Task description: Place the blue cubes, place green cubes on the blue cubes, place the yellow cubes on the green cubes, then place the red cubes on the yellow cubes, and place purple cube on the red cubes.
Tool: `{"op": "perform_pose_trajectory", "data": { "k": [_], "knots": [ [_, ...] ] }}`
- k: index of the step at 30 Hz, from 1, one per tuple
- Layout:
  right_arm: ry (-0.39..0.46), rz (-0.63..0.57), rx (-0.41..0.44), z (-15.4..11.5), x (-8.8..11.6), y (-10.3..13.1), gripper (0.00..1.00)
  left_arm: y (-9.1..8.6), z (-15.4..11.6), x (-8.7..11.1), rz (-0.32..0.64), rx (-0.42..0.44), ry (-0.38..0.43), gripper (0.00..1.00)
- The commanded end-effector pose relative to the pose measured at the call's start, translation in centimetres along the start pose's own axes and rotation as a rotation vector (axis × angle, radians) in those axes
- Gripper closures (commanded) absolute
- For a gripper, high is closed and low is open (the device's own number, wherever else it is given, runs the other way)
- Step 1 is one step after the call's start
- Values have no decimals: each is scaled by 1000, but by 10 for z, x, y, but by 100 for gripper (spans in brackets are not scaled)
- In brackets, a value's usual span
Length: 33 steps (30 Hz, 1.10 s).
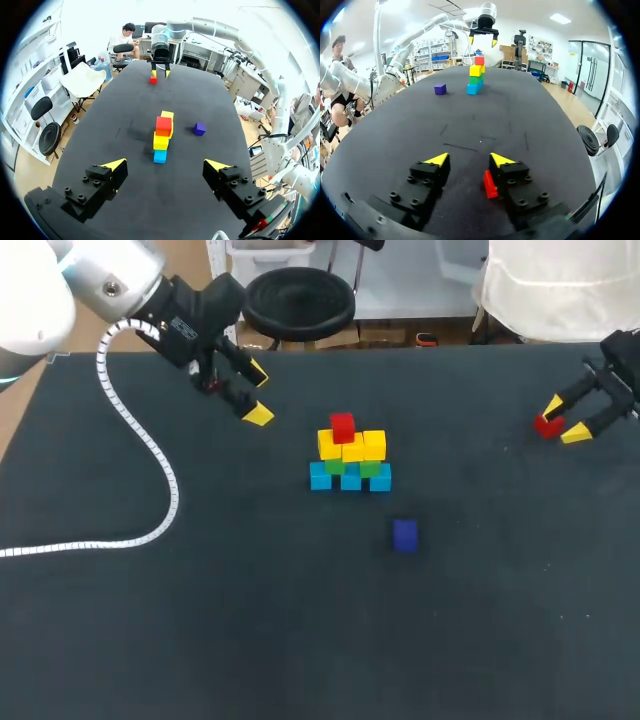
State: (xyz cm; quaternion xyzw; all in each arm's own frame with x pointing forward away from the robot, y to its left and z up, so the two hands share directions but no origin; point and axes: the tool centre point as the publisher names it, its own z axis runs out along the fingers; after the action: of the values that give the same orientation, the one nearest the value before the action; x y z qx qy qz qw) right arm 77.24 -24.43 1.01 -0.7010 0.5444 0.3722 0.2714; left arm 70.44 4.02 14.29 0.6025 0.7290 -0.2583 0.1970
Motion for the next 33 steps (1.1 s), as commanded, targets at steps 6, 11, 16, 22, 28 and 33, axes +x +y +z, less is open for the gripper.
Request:
{"op": "perform_pose_trajectory", "data": {
  "k": [6, 11, 16, 22, 28, 33],
  "knots": [
    [16, -25, 37, -6, -14, 7, 55, -1, 0, 0, -2, -2, 3, 0],
    [-1, -24, 15, -11, -9, -3, 0, -1, 0, 0, -2, -2, 3, 0],
    [19, -10, -13, -16, -2, -15, 0, -1, 0, 0, -2, -2, 3, 0],
    [31, -13, -26, -20, -1, -22, 0, -1, 0, 0, -2, -2, 3, 0],
    [37, -7, -44, -20, 3, -24, 0, -1, 0, 0, -2, -2, 3, 0],
    [42, 10, -61, -16, 10, -27, 0, -1, 0, 0, -2, -2, 3, 0]
  ]
}}
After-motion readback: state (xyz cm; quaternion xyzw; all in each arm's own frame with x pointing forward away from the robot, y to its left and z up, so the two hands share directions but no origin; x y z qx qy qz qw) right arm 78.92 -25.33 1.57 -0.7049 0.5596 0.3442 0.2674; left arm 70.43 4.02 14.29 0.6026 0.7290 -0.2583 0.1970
